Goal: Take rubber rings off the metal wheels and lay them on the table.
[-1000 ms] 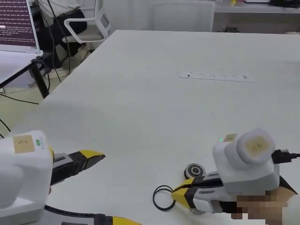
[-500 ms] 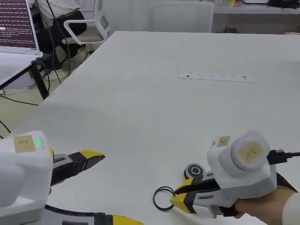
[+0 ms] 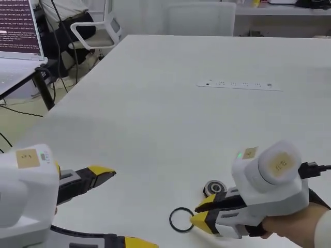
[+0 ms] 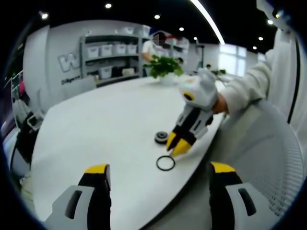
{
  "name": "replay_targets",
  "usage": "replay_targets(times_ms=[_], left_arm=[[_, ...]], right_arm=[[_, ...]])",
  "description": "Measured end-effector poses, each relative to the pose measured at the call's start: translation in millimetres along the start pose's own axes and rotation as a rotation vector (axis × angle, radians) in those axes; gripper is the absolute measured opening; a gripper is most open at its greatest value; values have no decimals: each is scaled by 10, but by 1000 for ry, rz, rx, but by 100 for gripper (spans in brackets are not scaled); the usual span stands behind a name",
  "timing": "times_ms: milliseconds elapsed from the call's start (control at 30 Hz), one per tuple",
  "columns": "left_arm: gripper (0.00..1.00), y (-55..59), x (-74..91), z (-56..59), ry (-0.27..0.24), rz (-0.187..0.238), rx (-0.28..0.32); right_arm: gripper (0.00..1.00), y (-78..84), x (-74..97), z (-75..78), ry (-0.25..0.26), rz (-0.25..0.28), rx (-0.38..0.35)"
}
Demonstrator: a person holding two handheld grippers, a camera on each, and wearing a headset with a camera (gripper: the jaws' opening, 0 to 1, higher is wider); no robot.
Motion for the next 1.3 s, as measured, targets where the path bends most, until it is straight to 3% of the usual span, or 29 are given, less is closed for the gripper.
replay_targets(times_ms=[367,533,733,1000,1300], left_arm=[[87,-13,2,6,4,1,-2],[88,-63,22,22,-3,-4,-55],[91,-172,60,8,13,14,-48],[90,-569,128,-39,39,43,-128],[88,-974,75,-103,64,72,-223]], right_arm=[[10,-273,226,180,28,152,-81],[11,-336,341,313,55,206,-126],[12,-349,466,482,101,248,-174],[12,-258,560,684,154,254,-210],[12,-72,620,827,191,225,-252]])
Point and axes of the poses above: the centre of the closed fingertips' face, and the gripper's own axes: x roughly backward along the fingers, z roughly to its right, y roughly out of its underside, the point moved 1 cm from there along x, roughly backward along the fingers, and after that the axes turned 3 degrees about -z, right-handed, at the moved point
